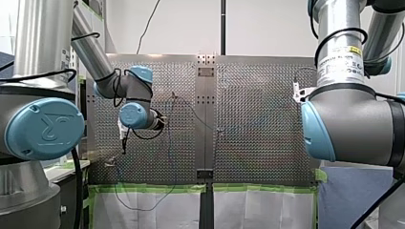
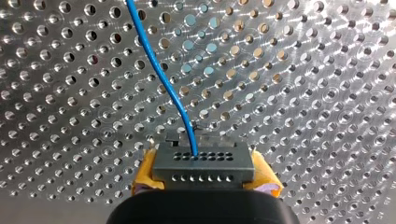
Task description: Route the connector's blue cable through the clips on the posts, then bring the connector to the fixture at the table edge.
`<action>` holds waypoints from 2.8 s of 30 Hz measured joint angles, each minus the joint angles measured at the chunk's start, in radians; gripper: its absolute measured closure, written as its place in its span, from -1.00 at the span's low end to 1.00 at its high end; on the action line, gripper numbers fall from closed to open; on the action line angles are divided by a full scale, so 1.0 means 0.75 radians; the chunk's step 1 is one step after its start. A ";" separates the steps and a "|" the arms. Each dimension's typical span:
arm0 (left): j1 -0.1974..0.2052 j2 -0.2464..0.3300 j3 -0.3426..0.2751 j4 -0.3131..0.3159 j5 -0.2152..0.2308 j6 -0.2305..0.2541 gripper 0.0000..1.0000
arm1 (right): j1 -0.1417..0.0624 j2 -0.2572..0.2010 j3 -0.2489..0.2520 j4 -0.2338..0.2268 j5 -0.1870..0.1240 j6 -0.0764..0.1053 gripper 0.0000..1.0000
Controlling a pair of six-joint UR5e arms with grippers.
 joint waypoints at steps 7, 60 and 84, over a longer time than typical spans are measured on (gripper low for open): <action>0.001 0.000 0.000 0.000 0.000 0.001 -1.00 | 0.001 0.003 0.001 -0.018 0.002 0.037 1.00; 0.001 0.000 0.000 -0.002 0.007 0.017 -1.00 | -0.002 -0.003 -0.002 -0.006 -0.004 -0.024 1.00; 0.000 0.000 0.000 0.005 0.010 0.050 -1.00 | -0.001 -0.003 -0.003 -0.006 -0.004 -0.024 -0.99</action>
